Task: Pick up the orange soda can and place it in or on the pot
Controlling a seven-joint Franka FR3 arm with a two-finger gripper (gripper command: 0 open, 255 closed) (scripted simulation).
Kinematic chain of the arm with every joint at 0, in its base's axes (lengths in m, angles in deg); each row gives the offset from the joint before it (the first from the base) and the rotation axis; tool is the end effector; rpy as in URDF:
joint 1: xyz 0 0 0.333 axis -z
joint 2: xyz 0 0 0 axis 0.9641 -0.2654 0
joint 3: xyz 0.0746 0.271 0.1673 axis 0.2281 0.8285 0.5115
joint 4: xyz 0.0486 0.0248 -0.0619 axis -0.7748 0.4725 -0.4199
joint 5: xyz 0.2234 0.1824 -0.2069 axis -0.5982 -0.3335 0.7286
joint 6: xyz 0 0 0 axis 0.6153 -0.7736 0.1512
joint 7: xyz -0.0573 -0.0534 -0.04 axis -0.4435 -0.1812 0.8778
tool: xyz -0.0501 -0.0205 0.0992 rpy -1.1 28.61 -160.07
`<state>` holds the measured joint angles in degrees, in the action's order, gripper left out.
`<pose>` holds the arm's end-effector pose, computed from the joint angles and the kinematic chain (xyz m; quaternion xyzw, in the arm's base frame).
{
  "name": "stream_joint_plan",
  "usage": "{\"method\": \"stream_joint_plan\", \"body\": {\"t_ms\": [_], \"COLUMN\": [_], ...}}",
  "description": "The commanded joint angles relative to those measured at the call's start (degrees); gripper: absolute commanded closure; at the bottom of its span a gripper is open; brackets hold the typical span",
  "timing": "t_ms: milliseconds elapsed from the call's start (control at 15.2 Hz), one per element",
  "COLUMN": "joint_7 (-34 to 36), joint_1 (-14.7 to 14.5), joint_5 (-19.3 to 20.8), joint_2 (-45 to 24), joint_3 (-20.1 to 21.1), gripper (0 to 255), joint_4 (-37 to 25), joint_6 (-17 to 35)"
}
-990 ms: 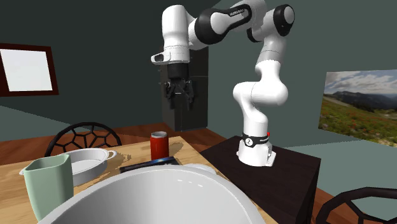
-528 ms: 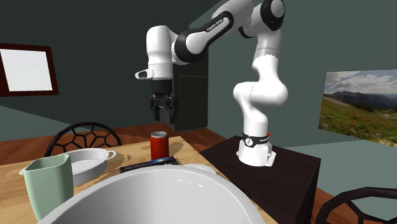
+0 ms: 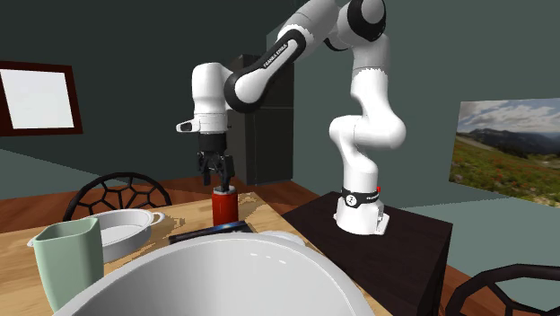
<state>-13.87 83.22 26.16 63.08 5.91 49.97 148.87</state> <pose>0.3851 -0.2414 0.3696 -0.9996 -0.0274 -0.0006 0.0072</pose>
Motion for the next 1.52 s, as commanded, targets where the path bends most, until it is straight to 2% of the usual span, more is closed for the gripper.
{"method": "stream_joint_plan", "body": {"t_ms": [0,264,726,792,1452], "joint_7": [-0.6,-1.5,-1.5,-1.5,-1.2], "joint_1": [0.0,-0.1,-0.1,-0.1,-0.1], "joint_5": [-0.6,-1.9,-1.9,-1.9,-1.5], "joint_2": [-1.2,-3.5,-3.5,-3.5,-2.8], "joint_3": [-0.1,-0.2,-0.2,-0.2,-0.2], "gripper": [0,0,0,255,255], "joint_4": [0.7,1.5,1.5,1.5,1.3], "joint_6": [1.9,4.8,4.8,4.8,3.9]}}
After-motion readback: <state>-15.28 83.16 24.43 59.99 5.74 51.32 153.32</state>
